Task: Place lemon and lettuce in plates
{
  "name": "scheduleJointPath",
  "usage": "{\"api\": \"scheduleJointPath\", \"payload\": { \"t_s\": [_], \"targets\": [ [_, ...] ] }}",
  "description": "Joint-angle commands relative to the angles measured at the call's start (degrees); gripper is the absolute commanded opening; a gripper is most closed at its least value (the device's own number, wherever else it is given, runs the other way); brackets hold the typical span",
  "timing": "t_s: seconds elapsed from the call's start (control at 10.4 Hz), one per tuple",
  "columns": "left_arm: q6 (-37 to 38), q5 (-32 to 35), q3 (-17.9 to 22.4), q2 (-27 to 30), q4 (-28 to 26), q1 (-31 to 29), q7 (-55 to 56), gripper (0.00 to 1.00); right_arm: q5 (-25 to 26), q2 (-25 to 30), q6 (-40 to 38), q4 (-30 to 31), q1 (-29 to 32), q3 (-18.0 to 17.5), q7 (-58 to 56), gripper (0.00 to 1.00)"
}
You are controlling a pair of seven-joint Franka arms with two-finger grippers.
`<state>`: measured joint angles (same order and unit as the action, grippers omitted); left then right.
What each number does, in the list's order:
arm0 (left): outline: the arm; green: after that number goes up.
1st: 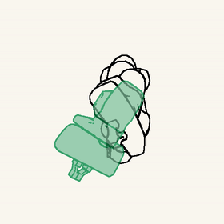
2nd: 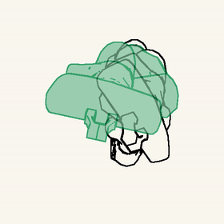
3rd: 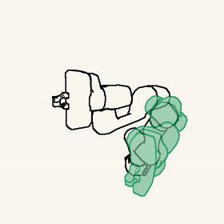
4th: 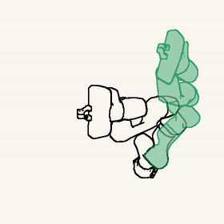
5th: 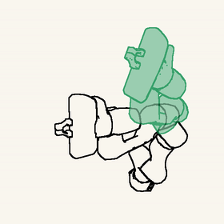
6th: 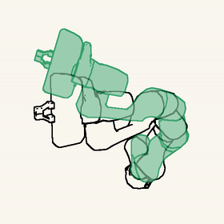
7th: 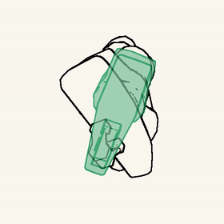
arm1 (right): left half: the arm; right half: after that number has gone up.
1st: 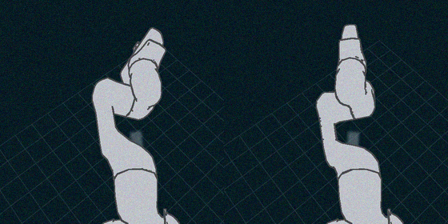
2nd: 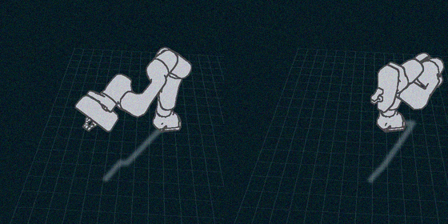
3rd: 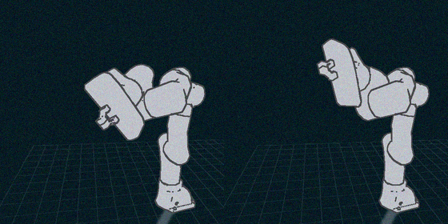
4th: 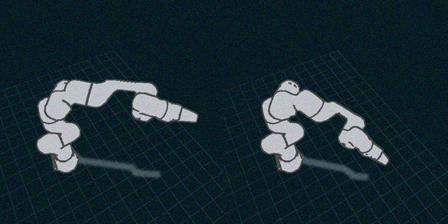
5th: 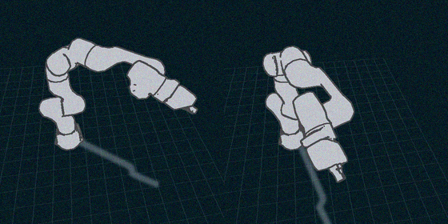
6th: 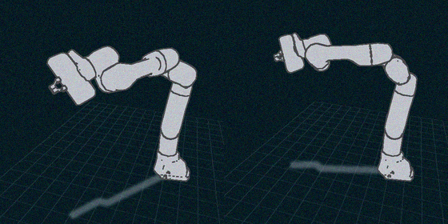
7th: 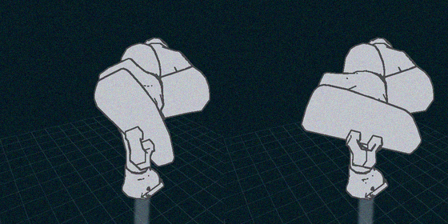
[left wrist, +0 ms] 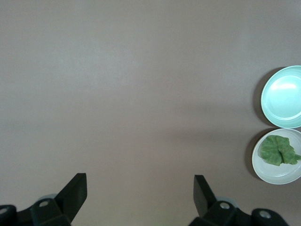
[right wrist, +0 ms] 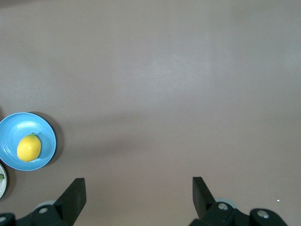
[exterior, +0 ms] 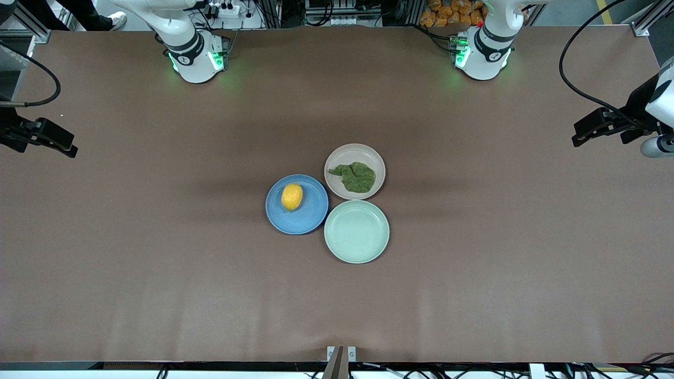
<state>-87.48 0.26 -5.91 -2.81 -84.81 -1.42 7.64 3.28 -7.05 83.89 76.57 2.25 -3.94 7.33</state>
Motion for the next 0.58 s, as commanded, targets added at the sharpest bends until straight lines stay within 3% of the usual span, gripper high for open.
{"api": "scheduleJointPath", "payload": {
  "t_s": [0.0, 0.48],
  "targets": [
    [-1.2, 0.8, 0.1, -0.1, 0.2, 0.3, -1.6, 1.0, 0.5, 2.5, 1.0, 3.3, 0.5, -0.2, 0.2, 1.0],
    [-1.3, 0.7, 0.1, 0.1, 0.2, 0.9, -1.5, 1.0, 0.5, 4.6, 4.1, 6.9, 0.5, -0.1, 0.2, 1.0]
  ]
}}
